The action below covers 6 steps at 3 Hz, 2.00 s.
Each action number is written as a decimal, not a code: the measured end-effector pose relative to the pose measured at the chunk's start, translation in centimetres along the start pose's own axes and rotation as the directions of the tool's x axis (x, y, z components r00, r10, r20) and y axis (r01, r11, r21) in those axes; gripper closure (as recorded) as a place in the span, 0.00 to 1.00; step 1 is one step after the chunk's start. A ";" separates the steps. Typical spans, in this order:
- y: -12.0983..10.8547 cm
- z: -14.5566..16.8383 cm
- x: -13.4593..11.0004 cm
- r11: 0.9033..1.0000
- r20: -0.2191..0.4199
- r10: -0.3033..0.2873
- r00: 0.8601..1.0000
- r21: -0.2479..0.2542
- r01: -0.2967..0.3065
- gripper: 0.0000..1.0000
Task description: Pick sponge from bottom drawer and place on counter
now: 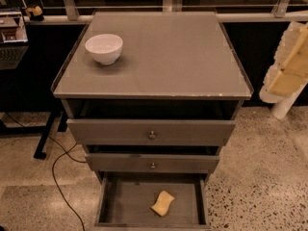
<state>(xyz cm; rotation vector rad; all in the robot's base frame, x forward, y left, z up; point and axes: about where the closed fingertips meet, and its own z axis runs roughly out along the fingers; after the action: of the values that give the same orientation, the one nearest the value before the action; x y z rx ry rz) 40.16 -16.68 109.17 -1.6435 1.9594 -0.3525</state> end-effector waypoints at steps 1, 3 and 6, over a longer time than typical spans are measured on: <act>0.0 0.0 0.0 1.000 0.000 0.000 1.000 0.000 0.000 0.00; 0.1 0.9 0.7 0.999 0.067 0.028 0.997 0.015 -0.029 0.00; 1.3 13.3 9.4 0.974 0.318 0.226 0.921 -0.095 -0.206 0.00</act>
Offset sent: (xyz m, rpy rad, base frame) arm -0.0066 -0.0065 -0.0073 0.0640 -0.0310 -0.0134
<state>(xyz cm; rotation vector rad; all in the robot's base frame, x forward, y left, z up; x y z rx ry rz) 45.66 -23.55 95.44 -1.3966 1.8827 0.0635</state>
